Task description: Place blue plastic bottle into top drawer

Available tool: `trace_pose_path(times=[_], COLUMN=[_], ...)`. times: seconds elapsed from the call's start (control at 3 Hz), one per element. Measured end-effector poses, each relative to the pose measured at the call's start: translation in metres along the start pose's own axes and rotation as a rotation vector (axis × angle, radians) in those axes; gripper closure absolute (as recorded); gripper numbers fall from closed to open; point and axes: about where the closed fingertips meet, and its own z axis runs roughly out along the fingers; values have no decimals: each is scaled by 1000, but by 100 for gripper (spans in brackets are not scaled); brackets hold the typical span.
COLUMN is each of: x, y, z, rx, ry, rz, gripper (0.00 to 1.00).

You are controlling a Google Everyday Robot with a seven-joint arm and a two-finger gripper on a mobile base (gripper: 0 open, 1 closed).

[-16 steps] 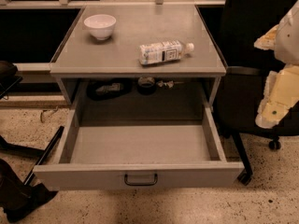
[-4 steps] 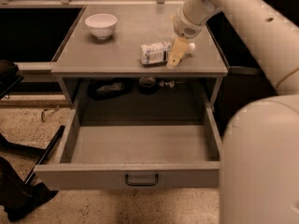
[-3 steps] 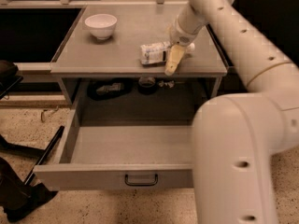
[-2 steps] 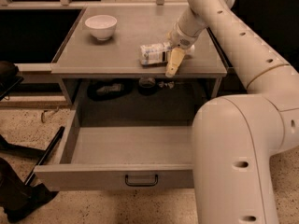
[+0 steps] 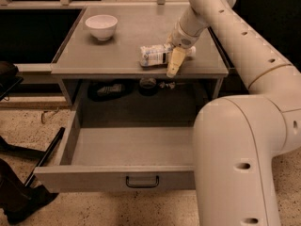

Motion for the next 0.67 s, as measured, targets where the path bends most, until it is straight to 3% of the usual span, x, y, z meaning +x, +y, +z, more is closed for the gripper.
trace_pose_path(times=[0.33, 0.67], x=[-2, -2], y=[2, 4], z=[-4, -5], rx=[0, 0], ry=[0, 0], rz=[0, 0], gripper=[16, 0])
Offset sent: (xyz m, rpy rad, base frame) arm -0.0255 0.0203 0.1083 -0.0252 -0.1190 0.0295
